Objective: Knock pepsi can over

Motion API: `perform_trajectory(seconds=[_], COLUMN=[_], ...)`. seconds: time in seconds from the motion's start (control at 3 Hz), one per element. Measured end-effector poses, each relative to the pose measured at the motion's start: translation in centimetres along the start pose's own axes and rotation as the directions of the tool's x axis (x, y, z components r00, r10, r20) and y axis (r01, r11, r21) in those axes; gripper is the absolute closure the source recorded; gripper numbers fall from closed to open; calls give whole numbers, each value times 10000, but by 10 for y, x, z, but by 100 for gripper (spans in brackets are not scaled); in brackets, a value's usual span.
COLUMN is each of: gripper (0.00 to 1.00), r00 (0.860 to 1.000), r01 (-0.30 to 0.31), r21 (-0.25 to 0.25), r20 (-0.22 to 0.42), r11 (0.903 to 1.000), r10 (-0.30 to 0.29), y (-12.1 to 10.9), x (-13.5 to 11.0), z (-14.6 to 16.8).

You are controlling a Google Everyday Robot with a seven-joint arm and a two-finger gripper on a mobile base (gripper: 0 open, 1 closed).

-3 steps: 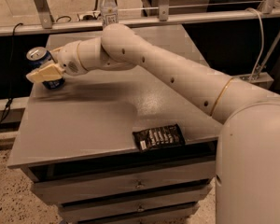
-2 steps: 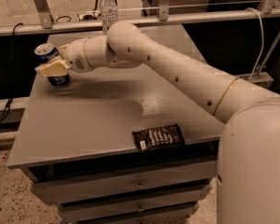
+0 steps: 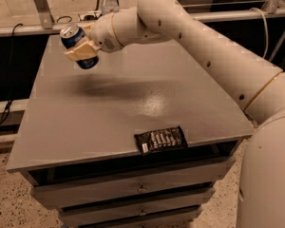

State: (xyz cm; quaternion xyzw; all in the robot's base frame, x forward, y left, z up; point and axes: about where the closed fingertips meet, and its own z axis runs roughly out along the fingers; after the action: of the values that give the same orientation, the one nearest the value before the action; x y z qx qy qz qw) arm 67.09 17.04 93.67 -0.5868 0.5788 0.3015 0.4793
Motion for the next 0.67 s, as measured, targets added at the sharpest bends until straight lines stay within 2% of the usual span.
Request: perform_trajectory(seconds=[0.33, 0.67], gripper=[100, 100], r00=[9842, 9401], r01=[503, 760], r21=[-290, -756], r20=[-1685, -3269], r11=[9983, 9942], r10=[-545, -967], y=[-2, 5], x=[30, 66], z=[-51, -94])
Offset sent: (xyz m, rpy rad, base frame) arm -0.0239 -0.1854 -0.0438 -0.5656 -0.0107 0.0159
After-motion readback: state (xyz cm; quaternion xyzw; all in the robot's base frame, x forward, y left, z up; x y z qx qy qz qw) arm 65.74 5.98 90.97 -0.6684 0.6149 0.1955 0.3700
